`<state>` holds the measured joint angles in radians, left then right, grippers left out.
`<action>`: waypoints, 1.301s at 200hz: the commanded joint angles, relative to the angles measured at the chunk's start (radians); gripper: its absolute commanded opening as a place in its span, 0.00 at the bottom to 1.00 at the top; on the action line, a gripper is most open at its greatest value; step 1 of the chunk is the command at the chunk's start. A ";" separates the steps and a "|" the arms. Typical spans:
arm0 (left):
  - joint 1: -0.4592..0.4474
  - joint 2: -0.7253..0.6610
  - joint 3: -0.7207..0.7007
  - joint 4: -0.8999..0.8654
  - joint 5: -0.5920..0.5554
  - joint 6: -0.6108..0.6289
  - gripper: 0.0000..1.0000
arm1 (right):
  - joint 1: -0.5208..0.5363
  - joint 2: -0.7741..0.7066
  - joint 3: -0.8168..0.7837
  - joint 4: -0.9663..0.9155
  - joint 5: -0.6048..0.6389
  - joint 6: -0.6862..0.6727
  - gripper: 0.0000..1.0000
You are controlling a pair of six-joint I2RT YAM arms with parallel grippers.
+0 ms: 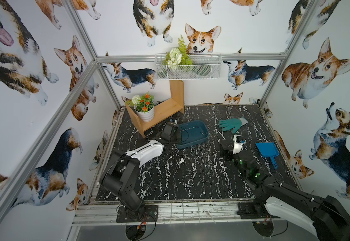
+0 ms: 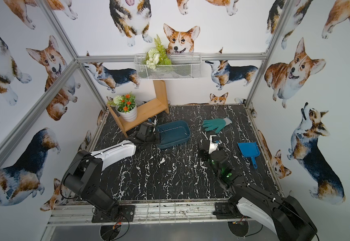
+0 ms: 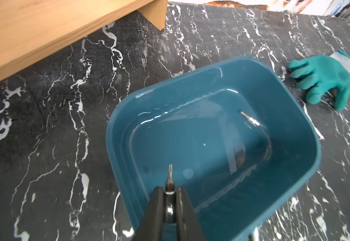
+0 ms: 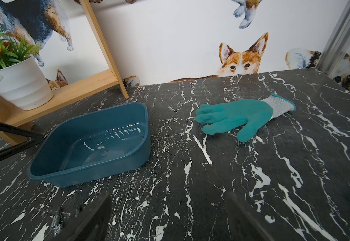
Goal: Put the bit on the desktop into the storage box
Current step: Place the screwdriver bit in the storage box, then pick up the screwdriver bit from the center of the board.
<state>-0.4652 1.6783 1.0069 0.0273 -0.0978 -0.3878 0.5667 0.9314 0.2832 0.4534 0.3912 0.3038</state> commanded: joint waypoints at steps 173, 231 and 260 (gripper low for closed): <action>0.017 -0.487 -0.525 0.323 0.027 -0.006 1.00 | 0.018 0.124 0.108 -0.181 -0.272 0.178 0.82; 0.019 -0.583 -0.645 0.430 0.015 0.036 1.00 | 0.177 0.378 0.264 -0.291 -0.257 0.186 0.74; 0.019 -0.627 -0.666 0.427 -0.017 0.042 1.00 | 0.213 0.516 0.365 -0.380 -0.251 0.213 0.68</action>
<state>-0.4473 1.0771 0.3538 0.4149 -0.0811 -0.3645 0.7582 1.3720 0.5930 0.1669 0.1295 0.4889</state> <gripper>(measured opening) 0.998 0.694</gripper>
